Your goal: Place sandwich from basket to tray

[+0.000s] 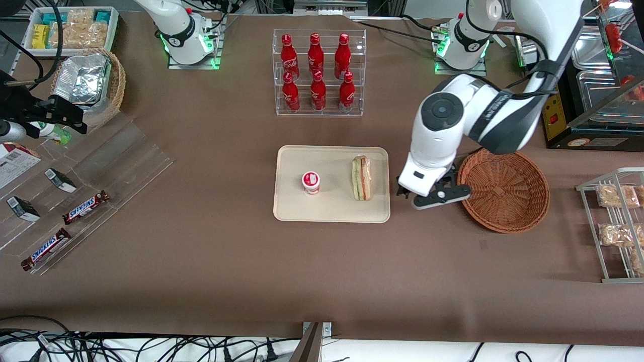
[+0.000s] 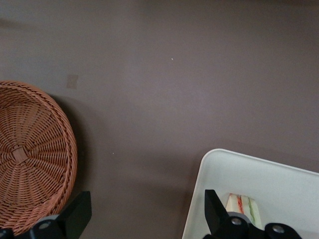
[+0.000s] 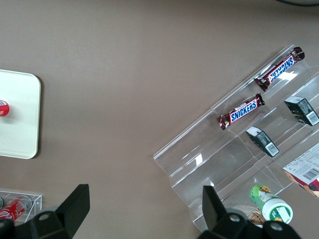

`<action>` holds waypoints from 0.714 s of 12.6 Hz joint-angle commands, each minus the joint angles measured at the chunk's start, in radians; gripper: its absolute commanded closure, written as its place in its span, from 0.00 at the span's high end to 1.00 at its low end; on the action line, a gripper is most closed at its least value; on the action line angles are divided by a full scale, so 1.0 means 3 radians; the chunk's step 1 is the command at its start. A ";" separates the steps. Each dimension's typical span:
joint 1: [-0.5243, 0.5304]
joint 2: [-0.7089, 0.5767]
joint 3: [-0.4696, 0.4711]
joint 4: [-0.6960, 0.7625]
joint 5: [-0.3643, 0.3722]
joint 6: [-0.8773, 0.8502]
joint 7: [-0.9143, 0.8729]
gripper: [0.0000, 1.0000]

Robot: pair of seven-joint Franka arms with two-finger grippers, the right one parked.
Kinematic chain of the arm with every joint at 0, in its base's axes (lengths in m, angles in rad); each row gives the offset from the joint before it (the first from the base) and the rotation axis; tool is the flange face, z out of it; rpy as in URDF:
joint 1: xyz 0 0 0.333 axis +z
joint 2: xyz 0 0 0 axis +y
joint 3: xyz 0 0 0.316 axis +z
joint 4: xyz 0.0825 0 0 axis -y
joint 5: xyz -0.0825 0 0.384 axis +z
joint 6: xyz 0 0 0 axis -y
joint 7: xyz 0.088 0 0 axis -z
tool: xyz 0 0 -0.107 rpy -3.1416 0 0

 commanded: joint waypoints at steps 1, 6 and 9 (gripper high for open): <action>0.0077 0.0013 -0.0036 0.0092 -0.0099 -0.0091 -0.0024 1.00; 0.0251 -0.0139 0.0004 0.0133 -0.0405 -0.0121 0.0475 1.00; 0.0206 -0.0466 0.0412 0.0117 -0.0915 -0.0269 0.1123 1.00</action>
